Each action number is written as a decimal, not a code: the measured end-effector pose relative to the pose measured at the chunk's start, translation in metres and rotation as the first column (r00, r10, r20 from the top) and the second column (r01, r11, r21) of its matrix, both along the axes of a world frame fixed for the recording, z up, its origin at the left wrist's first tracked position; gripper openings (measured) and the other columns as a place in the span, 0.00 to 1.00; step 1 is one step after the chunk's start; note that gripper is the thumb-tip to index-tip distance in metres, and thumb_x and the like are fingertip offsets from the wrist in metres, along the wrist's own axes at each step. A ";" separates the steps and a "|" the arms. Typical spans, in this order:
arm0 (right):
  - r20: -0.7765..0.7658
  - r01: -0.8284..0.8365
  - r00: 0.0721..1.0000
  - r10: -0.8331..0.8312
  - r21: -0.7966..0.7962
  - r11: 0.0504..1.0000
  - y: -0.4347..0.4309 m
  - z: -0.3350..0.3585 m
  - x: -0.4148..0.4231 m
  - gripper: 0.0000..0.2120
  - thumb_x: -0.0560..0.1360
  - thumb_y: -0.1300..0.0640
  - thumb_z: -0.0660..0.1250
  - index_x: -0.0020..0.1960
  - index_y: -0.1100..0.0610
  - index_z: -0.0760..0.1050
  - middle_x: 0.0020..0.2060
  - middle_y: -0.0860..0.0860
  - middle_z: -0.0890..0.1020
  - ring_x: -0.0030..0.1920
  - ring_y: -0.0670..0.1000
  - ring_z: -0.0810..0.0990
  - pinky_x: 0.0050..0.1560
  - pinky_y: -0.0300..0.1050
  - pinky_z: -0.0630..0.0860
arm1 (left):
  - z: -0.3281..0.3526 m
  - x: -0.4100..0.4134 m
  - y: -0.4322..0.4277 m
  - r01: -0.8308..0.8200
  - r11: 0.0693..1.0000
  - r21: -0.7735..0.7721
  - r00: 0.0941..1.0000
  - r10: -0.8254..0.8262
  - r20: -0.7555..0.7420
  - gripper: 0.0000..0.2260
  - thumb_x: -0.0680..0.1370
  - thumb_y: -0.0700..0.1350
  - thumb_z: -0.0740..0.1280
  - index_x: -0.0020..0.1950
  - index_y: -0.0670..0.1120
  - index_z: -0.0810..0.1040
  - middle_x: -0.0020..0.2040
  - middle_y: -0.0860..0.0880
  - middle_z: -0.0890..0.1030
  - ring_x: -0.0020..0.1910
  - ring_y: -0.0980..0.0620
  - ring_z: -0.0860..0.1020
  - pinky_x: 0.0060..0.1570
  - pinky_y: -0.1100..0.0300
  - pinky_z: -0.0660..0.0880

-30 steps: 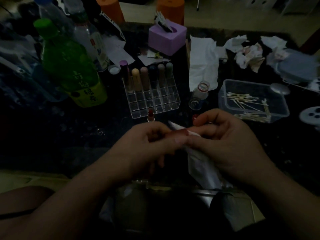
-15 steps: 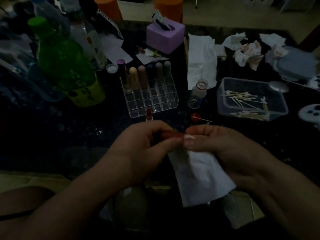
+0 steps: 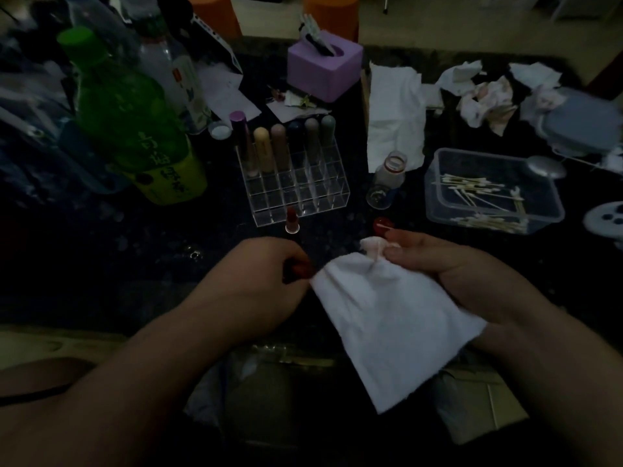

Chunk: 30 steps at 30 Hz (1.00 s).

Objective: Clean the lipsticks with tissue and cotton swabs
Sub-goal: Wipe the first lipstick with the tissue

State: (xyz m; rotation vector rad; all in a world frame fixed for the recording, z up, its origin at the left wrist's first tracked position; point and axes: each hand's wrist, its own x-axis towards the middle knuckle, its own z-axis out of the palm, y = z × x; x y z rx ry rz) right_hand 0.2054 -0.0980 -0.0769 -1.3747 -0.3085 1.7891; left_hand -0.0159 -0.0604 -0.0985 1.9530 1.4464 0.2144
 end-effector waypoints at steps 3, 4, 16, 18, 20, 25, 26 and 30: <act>0.202 -0.009 0.979 -0.005 0.067 0.998 0.003 0.000 0.003 0.21 0.67 0.65 0.71 0.59 0.62 0.78 0.46 0.55 0.87 0.43 0.50 0.87 0.38 0.39 0.82 | -0.011 0.008 0.001 -0.024 0.998 0.056 0.998 0.027 -0.053 0.05 0.77 0.48 0.69 0.53 0.52 0.82 0.48 0.55 0.81 0.46 0.58 0.78 0.44 0.65 0.75; 0.249 -0.026 0.969 0.002 0.091 0.996 0.003 0.000 0.004 0.19 0.68 0.66 0.72 0.59 0.63 0.78 0.46 0.55 0.87 0.44 0.50 0.87 0.37 0.38 0.81 | -0.015 0.011 0.001 -0.026 0.998 0.062 0.998 0.030 -0.053 0.05 0.77 0.47 0.69 0.52 0.51 0.82 0.48 0.54 0.81 0.46 0.57 0.78 0.44 0.65 0.74; 0.736 -0.324 0.662 0.141 0.112 0.939 0.001 -0.010 0.018 0.09 0.69 0.56 0.78 0.46 0.54 0.82 0.39 0.50 0.87 0.44 0.49 0.86 0.46 0.41 0.80 | -0.039 0.035 0.002 -0.106 0.992 0.070 0.991 0.112 -0.074 0.06 0.77 0.49 0.71 0.52 0.50 0.81 0.45 0.54 0.78 0.43 0.56 0.75 0.43 0.63 0.71; 0.813 -0.366 0.569 0.126 0.114 0.923 0.000 -0.015 0.019 0.07 0.69 0.55 0.78 0.44 0.53 0.81 0.37 0.48 0.86 0.41 0.47 0.85 0.44 0.40 0.79 | -0.038 0.035 0.000 -0.111 0.990 0.083 0.990 0.118 -0.079 0.06 0.77 0.49 0.71 0.52 0.50 0.81 0.47 0.53 0.80 0.43 0.56 0.76 0.43 0.63 0.71; 0.864 -0.395 0.490 0.112 0.106 0.913 0.000 -0.019 0.020 0.07 0.69 0.52 0.78 0.42 0.52 0.81 0.37 0.47 0.85 0.40 0.45 0.84 0.43 0.40 0.79 | -0.039 0.035 0.000 -0.116 0.989 0.087 0.990 0.123 -0.075 0.07 0.77 0.49 0.71 0.53 0.50 0.82 0.48 0.53 0.81 0.44 0.56 0.76 0.44 0.64 0.72; 0.912 -0.419 0.397 0.100 0.084 0.904 0.000 -0.023 0.022 0.06 0.71 0.51 0.77 0.42 0.50 0.80 0.37 0.45 0.83 0.39 0.41 0.81 0.37 0.32 0.72 | -0.031 0.028 0.002 -0.101 0.995 0.011 0.991 0.102 -0.085 0.11 0.73 0.52 0.75 0.53 0.53 0.79 0.45 0.57 0.79 0.42 0.61 0.76 0.37 0.69 0.70; 0.912 -0.416 0.399 0.096 0.087 0.905 0.001 -0.023 0.022 0.06 0.71 0.51 0.77 0.41 0.50 0.81 0.37 0.45 0.83 0.40 0.42 0.81 0.38 0.34 0.72 | -0.028 0.024 0.003 -0.105 0.994 -0.020 0.988 0.102 -0.115 0.11 0.72 0.53 0.76 0.51 0.54 0.79 0.44 0.57 0.79 0.41 0.61 0.77 0.37 0.67 0.72; 0.906 -0.420 0.408 0.114 0.076 0.904 0.002 -0.024 0.023 0.07 0.70 0.49 0.77 0.39 0.51 0.82 0.37 0.46 0.85 0.41 0.42 0.83 0.43 0.39 0.77 | -0.017 -0.001 0.015 -0.206 0.977 -0.054 0.948 0.186 -0.257 0.12 0.71 0.56 0.76 0.40 0.51 0.78 0.37 0.54 0.80 0.37 0.56 0.78 0.34 0.60 0.71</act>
